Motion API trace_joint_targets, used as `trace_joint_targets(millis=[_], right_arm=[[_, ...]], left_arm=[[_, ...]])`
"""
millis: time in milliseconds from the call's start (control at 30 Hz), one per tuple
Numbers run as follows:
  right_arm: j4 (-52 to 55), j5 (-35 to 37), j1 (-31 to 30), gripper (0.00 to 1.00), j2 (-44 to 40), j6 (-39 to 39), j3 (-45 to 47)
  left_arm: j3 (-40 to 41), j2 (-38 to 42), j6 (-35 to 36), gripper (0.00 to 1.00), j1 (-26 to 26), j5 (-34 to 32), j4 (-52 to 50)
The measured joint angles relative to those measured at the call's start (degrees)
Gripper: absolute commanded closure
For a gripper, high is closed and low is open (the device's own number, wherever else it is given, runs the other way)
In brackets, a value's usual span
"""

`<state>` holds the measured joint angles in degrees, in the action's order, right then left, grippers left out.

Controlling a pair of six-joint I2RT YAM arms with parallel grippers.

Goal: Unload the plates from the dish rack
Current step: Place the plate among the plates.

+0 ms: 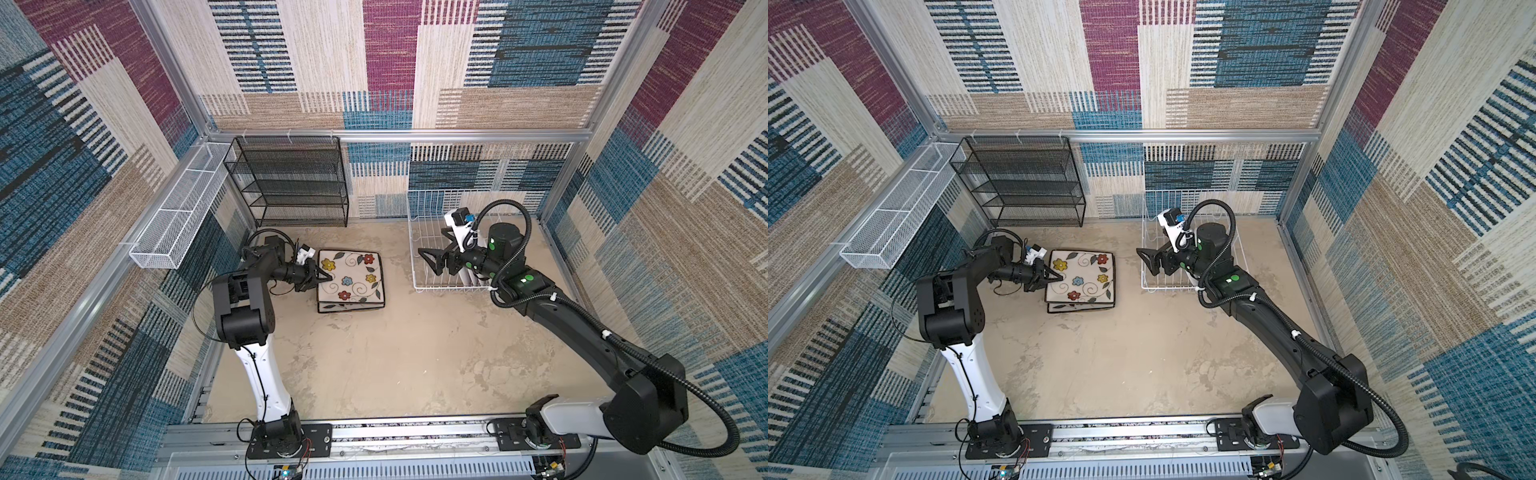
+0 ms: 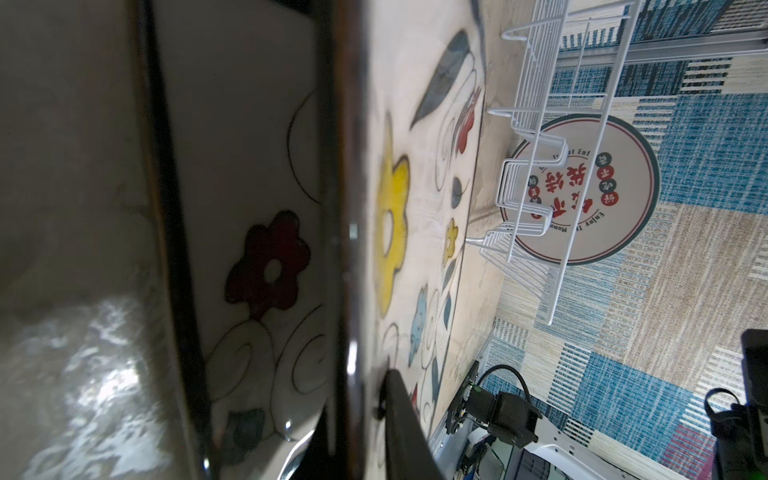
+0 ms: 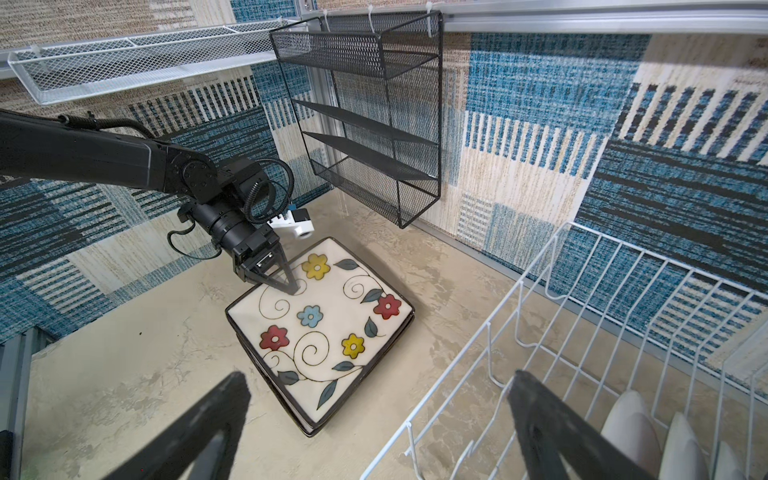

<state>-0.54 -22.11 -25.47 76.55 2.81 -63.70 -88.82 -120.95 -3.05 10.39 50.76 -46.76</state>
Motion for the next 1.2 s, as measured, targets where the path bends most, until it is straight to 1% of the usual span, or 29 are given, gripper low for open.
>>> trace_joint_targets(millis=[200,333,467,667,733,800,933,1200], right_arm=[[0.0,-0.1,0.0,0.0,0.4,-0.2,-0.2],[0.0,-0.2,0.0,0.0,0.6,-0.2,-0.2],[0.0,-0.2,0.0,0.0,0.6,-0.2,-0.2],[0.0,0.6,0.0,0.0,0.6,-0.2,-0.2],[0.0,1.8,0.0,0.0,0.6,-0.2,-0.2],[0.0,3.0,0.0,0.0,0.6,-0.2,-0.2],[0.6,6.2,0.0,0.0,0.6,-0.2,-0.2],[3.4,13.7,0.0,0.0,-0.8,-0.2,-0.4]], left_arm=[[-1.4,-1.1,0.2,0.7,0.9,-6.7,-1.9],[-1.7,-1.2,0.2,0.67,1.0,-7.1,-2.5],[-1.7,-1.2,0.2,0.6,0.9,-6.8,-2.8],[-1.7,-0.5,0.2,0.54,0.8,-7.2,-3.0],[-1.6,0.2,0.0,0.51,0.9,-8.4,-3.1],[-1.3,1.2,-0.1,0.49,0.9,-11.4,-3.1],[-1.0,3.5,-0.3,0.45,1.1,-14.5,-3.6],[-2.9,12.0,-2.3,0.4,0.5,-15.9,-3.7]])
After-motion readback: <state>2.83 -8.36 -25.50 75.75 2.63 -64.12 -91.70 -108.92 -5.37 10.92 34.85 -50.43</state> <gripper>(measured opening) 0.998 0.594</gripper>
